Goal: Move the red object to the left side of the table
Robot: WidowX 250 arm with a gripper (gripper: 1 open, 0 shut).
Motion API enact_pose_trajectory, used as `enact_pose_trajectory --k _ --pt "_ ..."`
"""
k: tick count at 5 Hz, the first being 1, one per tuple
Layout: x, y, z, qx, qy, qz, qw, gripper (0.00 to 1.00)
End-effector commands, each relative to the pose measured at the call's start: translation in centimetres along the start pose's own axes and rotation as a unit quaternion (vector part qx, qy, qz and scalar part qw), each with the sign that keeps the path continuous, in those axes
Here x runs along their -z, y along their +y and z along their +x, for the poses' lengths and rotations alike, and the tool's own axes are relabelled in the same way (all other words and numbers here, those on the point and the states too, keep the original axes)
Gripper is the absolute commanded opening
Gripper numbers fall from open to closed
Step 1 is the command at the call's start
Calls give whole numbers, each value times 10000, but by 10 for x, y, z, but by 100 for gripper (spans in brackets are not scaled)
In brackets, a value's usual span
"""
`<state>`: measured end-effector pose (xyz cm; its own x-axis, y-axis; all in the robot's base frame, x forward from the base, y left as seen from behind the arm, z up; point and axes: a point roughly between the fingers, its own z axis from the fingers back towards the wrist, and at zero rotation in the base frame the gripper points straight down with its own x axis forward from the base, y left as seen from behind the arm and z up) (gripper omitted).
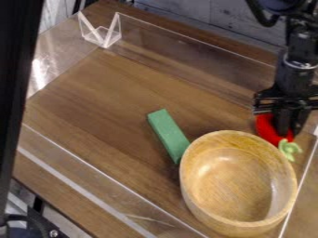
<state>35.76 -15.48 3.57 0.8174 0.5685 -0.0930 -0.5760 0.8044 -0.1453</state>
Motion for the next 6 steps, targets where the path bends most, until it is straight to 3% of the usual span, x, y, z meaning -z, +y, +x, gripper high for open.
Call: enact_pose_trajectory --k 1,2,3,4,6 --pt "-45 -13 0 -163 -262 -380 9988 0" --pt "-81 -16 -2 -474 -451 -593 9961 0" --pt "-122 5 8 -847 -549 -938 9905 0" --pt "-142 18 17 -1048 -562 -1063 9872 0" --pt "-153 32 19 -1546 -645 -1217 9783 0"
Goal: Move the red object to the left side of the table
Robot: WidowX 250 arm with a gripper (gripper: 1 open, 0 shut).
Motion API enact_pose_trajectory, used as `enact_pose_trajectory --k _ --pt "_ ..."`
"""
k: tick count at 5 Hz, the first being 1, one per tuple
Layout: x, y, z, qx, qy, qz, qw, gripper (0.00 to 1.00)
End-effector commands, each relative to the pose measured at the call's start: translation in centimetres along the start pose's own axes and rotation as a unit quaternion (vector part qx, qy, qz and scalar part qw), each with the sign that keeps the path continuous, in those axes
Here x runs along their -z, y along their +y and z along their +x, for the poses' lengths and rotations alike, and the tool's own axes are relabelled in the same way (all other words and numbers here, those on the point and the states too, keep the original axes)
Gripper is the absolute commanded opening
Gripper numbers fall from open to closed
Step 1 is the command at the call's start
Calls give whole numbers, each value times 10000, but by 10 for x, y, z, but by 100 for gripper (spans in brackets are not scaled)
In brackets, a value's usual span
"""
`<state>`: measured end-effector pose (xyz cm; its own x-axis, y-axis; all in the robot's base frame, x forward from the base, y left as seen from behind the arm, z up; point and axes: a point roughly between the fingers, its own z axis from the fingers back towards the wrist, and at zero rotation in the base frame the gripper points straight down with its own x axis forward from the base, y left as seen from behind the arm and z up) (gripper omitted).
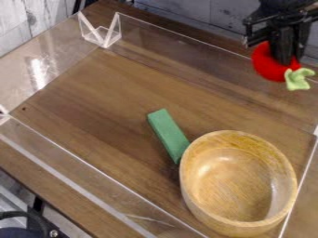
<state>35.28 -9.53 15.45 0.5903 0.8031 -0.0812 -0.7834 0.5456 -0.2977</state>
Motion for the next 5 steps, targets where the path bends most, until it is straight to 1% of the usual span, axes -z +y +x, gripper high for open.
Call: enact_pose_trajectory --k 1,2,3,4,5 --pt "-29 -11 13 -121 -163 -415 9989 0" --pt "-33 -13 24 -278 -161 -475 9984 0" --pt "-41 -12 30 -271 -91 -522 9982 0" --pt "-46 -12 31 -281 -54 -548 9981 0" --pt "-54 -21 22 -591 -143 -604 9963 0"
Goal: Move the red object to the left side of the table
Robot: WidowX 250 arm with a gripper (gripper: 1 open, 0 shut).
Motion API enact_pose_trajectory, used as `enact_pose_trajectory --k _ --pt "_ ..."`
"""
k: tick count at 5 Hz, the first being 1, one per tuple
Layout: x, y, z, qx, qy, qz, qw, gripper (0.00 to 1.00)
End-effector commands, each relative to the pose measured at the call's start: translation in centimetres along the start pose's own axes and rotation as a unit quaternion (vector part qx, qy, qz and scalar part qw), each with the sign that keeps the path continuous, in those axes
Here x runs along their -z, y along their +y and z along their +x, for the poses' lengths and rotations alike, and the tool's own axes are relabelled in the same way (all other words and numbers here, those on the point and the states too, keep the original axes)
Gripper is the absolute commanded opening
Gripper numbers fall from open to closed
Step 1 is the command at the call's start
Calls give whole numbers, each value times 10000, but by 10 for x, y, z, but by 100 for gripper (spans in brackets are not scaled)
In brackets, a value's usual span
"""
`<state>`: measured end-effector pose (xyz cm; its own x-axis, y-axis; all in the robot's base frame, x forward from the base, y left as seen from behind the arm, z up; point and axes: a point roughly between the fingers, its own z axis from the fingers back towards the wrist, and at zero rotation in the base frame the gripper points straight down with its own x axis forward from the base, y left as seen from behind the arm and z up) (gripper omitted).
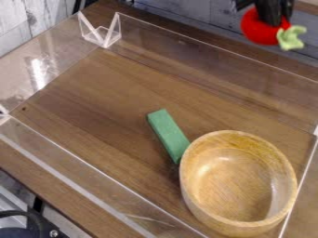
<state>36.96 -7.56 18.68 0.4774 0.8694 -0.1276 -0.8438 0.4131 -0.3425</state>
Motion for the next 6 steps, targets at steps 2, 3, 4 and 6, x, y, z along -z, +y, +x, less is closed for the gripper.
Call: enact_pose_trajectory --k 2,3,4,6 --pt "-33 -19 -16 -976 -536 -458 9927 0" --pt "-44 -18 -15 -1754 -836 -574 9793 0" --pt "-39 -11 -5 -2156 -981 -650 9694 0" --pt "-35 14 17 -2698 -1201 -663 9531 0"
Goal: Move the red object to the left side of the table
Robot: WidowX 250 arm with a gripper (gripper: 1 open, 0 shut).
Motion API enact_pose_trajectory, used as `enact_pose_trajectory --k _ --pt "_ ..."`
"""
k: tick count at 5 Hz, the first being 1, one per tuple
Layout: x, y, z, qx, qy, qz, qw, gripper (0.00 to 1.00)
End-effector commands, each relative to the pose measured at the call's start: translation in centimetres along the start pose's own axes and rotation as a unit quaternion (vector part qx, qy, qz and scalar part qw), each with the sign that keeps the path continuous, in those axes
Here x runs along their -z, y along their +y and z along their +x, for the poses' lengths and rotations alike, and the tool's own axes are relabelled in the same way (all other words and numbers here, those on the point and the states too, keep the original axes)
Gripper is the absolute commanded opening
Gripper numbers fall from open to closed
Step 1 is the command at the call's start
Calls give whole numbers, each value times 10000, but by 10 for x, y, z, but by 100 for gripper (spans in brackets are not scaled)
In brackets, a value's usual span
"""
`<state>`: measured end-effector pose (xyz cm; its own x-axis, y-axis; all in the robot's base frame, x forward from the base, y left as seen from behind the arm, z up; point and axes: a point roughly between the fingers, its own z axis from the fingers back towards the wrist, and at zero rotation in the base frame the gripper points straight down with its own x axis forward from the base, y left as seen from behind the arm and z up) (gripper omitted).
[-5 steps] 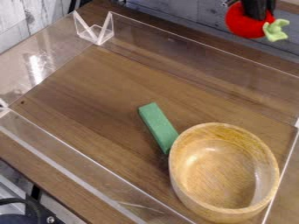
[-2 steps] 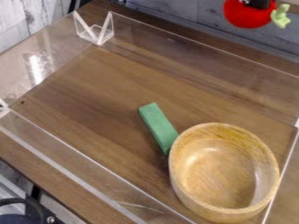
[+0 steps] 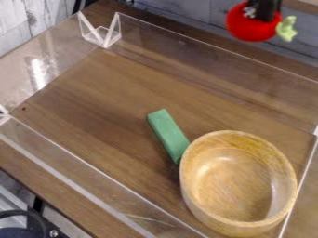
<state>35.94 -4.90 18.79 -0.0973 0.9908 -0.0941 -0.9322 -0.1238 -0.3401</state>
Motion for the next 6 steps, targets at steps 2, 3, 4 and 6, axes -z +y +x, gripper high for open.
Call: enact_pose_trajectory --k 2,3,4,6 --pt "-21 12 63 -705 -272 -420 9963 0" --pt "-23 23 96 -905 -393 -453 9941 0" --pt "-29 34 124 -1178 -517 -470 9906 0" --pt "-23 49 191 -1542 -738 -544 9838 0"
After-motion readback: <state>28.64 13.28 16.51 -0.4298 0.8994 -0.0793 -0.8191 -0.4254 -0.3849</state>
